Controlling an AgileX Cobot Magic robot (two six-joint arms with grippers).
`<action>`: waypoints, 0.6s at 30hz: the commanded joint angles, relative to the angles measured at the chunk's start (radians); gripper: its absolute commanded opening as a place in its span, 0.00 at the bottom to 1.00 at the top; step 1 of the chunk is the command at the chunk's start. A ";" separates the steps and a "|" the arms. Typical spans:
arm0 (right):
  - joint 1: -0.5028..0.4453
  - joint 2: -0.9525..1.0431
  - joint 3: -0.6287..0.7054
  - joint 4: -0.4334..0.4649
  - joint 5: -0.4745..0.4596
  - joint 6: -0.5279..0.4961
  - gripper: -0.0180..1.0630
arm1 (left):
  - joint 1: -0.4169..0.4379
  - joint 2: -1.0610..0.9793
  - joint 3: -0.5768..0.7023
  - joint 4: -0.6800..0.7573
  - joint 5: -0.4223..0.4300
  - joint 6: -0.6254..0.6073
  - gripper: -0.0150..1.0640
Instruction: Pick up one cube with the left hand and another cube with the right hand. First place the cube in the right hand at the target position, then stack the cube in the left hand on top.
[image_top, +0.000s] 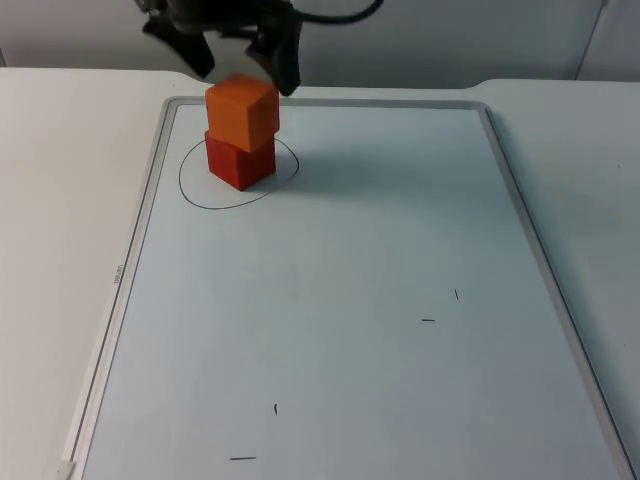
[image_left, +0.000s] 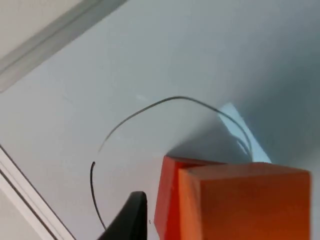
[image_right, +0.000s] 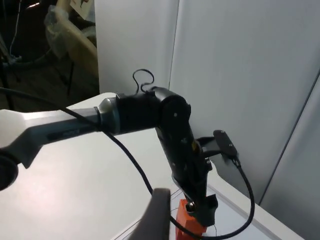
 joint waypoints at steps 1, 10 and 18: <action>0.004 0.004 0.005 -0.006 -0.022 -0.003 0.77 | -0.015 -0.059 -0.009 -0.027 0.011 -0.003 0.99; 0.004 0.002 0.005 -0.008 -0.047 -0.003 0.77 | -0.049 -0.252 -0.009 -0.080 0.011 -0.016 0.99; 0.004 -0.015 0.005 -0.013 -0.048 -0.012 0.77 | -0.069 -0.568 -0.003 -0.063 0.011 -0.013 0.99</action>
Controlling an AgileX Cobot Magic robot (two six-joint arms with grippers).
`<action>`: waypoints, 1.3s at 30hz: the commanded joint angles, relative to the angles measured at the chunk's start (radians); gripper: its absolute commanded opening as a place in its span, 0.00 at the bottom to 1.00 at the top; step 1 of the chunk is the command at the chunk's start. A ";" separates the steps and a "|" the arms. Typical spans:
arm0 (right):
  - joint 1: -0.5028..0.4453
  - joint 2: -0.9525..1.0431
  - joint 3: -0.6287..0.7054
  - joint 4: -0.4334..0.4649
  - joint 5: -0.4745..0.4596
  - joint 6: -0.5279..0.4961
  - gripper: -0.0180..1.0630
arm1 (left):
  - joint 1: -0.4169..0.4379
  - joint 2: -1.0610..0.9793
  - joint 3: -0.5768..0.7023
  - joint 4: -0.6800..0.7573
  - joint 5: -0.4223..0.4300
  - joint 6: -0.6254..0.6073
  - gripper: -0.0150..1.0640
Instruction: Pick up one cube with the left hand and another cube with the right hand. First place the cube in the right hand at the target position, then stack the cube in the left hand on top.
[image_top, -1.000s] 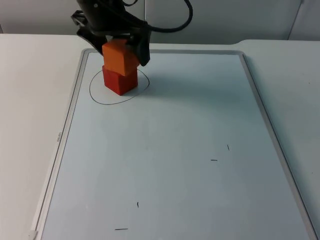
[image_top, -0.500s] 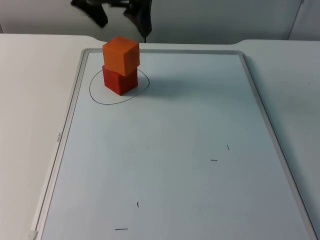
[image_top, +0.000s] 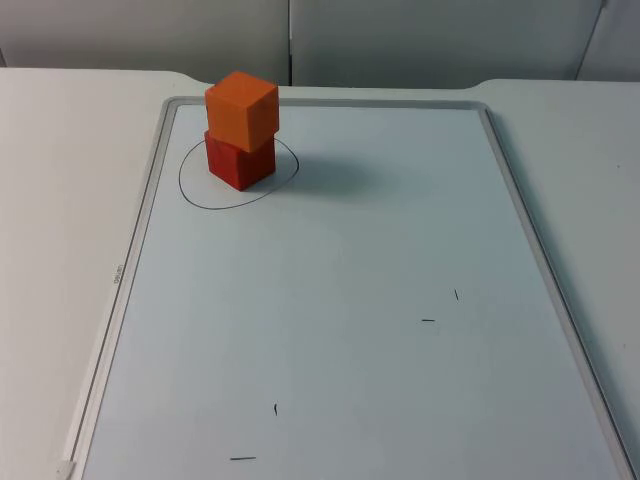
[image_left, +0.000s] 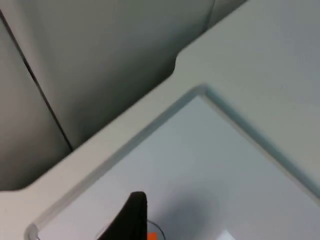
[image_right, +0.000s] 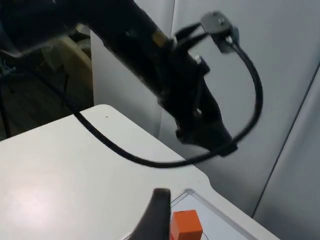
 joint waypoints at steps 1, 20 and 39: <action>0.004 -0.013 0.005 -0.006 -0.012 -0.008 0.77 | -0.007 -0.104 0.000 -0.001 0.006 -0.006 0.99; 0.004 -0.123 0.319 0.003 -0.123 -0.034 0.75 | -0.007 -1.183 0.956 0.147 -0.131 0.020 0.99; 0.004 -0.497 0.746 0.062 -0.180 -0.026 0.75 | -0.007 -2.003 1.719 0.287 -0.128 -0.270 0.99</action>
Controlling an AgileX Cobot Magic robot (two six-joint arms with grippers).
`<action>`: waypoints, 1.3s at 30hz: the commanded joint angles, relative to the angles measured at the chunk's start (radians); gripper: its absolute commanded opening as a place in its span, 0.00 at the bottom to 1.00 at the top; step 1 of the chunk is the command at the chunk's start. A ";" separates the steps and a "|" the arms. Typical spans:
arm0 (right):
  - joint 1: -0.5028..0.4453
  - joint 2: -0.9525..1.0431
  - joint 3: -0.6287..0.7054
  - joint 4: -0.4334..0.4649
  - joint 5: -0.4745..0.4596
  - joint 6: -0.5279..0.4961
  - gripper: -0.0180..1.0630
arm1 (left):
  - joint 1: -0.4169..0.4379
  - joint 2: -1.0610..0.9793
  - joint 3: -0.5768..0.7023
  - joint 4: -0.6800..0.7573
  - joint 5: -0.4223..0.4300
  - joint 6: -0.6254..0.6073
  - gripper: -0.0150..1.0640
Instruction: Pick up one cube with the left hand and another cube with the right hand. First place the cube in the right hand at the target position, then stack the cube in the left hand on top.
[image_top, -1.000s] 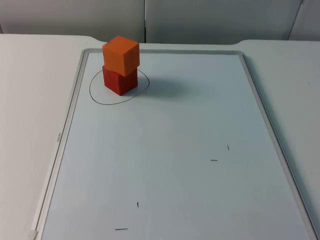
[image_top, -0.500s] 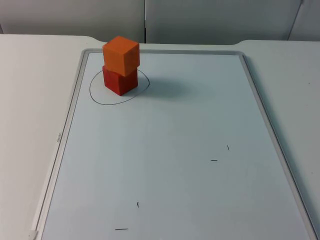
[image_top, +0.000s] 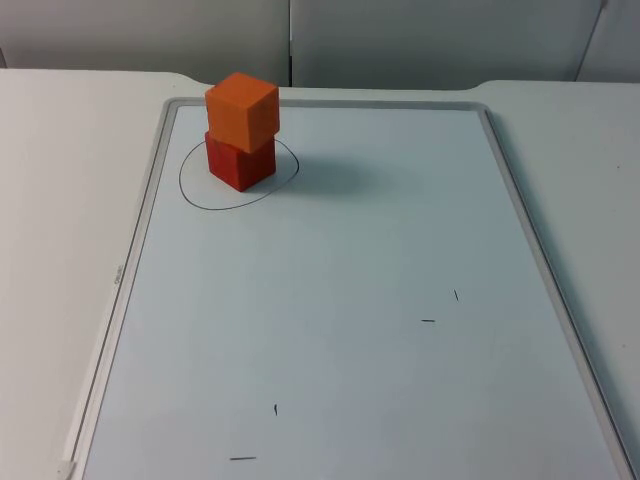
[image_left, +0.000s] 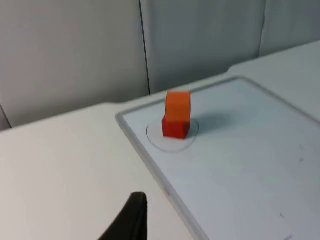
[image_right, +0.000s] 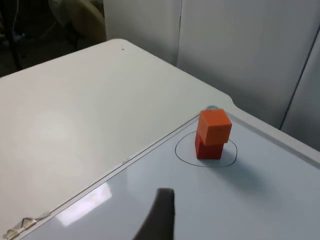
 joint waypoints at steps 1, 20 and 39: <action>0.004 -0.032 0.005 0.018 0.005 -0.001 0.75 | -0.004 -0.004 0.049 0.007 0.020 -0.033 0.99; 0.004 -0.092 0.005 0.024 0.102 -0.003 0.75 | -0.004 -0.004 0.172 0.050 0.007 -0.078 0.99; 0.004 -0.185 0.013 0.026 0.221 -0.024 0.75 | -0.004 -0.004 0.172 0.045 0.007 -0.074 0.99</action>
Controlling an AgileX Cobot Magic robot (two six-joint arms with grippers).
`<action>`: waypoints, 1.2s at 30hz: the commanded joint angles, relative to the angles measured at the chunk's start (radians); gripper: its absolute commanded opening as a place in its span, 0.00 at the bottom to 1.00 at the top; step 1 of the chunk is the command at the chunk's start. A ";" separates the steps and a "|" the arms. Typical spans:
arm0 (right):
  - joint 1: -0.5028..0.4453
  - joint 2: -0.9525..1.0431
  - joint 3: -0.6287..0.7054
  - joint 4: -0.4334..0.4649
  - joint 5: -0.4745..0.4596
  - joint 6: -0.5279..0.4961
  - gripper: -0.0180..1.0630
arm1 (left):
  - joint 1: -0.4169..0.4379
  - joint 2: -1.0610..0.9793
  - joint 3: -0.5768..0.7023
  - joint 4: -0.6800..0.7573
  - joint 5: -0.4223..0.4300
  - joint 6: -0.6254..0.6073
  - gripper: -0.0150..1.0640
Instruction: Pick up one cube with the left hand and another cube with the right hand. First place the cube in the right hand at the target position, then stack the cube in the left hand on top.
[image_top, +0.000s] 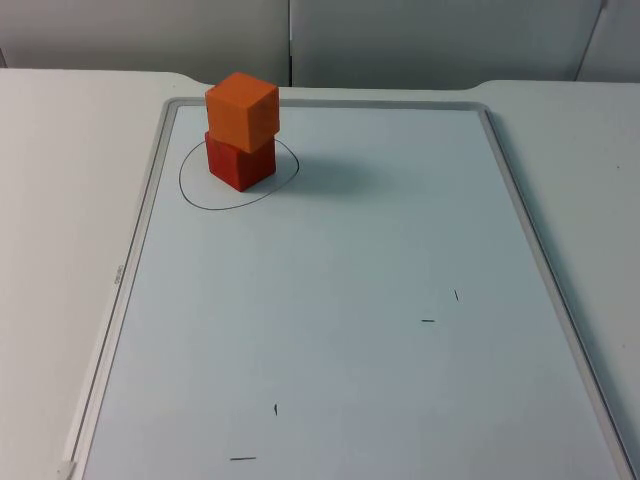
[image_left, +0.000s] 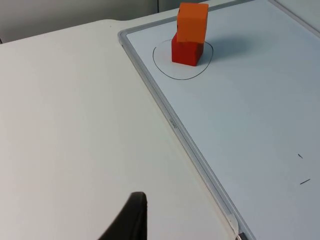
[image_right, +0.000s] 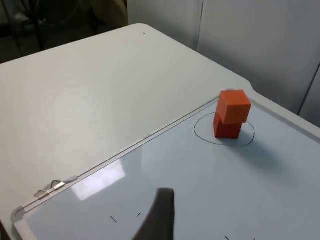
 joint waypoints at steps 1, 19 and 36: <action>0.004 -0.046 0.017 0.002 0.035 0.010 0.75 | -0.004 -0.004 0.001 0.000 -0.007 -0.004 0.99; 0.004 -0.453 0.173 -0.275 0.311 0.359 0.75 | -0.004 -0.004 0.001 0.000 -0.007 -0.004 0.99; 0.004 -0.453 0.222 -0.285 0.319 0.389 0.75 | -0.004 -0.004 0.001 0.000 -0.007 -0.004 0.99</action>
